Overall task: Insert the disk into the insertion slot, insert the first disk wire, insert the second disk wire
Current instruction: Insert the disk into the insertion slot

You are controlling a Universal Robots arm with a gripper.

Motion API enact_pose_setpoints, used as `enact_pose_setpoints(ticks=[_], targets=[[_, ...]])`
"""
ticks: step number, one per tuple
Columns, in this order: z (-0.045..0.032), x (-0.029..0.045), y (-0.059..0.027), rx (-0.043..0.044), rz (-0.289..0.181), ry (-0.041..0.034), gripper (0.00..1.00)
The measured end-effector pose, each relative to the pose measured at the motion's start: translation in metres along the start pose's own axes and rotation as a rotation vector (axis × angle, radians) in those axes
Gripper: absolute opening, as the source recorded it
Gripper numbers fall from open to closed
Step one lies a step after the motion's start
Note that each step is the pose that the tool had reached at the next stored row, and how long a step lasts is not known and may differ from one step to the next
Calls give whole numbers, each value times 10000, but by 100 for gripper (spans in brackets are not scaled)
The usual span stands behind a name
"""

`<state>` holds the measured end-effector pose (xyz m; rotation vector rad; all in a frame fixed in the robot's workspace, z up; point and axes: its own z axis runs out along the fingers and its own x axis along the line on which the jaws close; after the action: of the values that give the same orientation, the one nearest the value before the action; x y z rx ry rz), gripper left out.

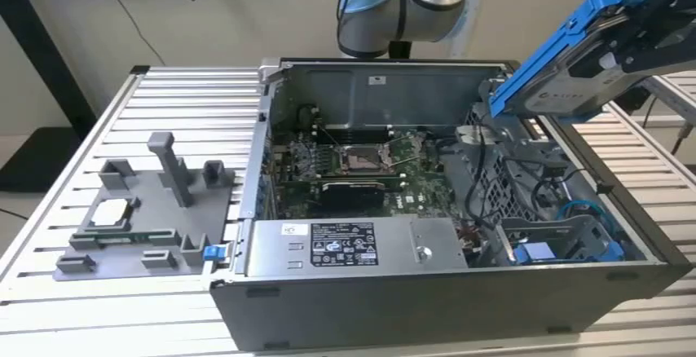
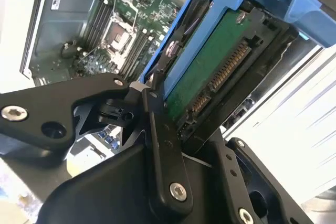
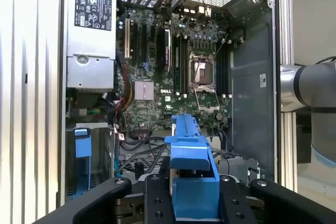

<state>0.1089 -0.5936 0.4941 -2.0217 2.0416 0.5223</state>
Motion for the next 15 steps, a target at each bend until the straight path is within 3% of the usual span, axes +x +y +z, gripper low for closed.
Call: enact_pose_setpoints(ticks=[2,5,15], targets=[[9,5,-2,52,-15,84,0],[18,8,-2,114,-5,441,0],[19,9,-2,203,149,2235,0]])
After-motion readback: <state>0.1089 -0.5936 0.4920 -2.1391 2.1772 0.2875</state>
